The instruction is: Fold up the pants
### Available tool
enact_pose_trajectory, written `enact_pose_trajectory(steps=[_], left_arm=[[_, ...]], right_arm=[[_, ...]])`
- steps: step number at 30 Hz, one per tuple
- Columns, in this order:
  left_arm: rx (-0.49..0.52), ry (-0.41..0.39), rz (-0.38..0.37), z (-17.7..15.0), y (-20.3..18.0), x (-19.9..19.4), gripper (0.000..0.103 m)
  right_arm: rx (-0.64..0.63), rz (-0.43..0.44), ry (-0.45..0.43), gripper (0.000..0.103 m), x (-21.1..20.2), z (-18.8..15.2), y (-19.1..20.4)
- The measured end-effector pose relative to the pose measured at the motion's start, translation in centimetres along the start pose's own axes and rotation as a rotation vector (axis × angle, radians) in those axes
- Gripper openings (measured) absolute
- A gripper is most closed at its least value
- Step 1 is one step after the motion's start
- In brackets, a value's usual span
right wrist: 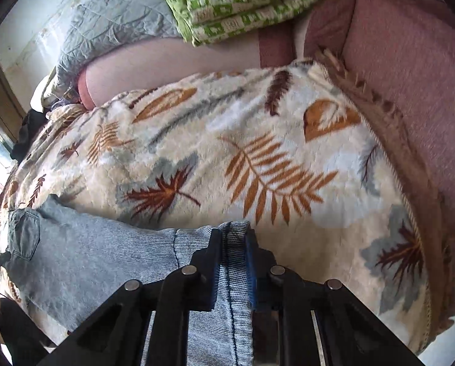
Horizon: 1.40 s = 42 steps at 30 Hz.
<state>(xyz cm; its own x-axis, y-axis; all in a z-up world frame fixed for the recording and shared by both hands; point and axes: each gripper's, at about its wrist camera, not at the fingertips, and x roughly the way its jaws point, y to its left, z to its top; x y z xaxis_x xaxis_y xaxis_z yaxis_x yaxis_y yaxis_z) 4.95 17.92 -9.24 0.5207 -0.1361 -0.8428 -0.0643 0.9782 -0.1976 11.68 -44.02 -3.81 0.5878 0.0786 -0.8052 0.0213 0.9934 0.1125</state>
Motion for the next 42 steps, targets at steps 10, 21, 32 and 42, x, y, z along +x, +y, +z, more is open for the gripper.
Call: enact_pose_trajectory(steps=[10,21,32,42], left_arm=[[0.008,-0.003,0.018,0.0,-0.3,-0.1,0.045],[0.017,-0.087,0.109,0.0,-2.3,-2.0,0.076],[0.082,0.084,0.254,-0.9,-2.6,0.8,0.078],[0.045,-0.095,0.181,0.3,-4.6,-3.8,0.078]], right_arm=[[0.08,-0.033,0.075,0.024,3.7,-2.8,-1.1],[0.144,0.182,0.271,0.062,2.4,-9.5,2.1],[0.108,0.238,0.145,0.075,0.0,-8.6,6.5],[0.105,0.212,0.145,0.075,1.0,-8.9,8.5]])
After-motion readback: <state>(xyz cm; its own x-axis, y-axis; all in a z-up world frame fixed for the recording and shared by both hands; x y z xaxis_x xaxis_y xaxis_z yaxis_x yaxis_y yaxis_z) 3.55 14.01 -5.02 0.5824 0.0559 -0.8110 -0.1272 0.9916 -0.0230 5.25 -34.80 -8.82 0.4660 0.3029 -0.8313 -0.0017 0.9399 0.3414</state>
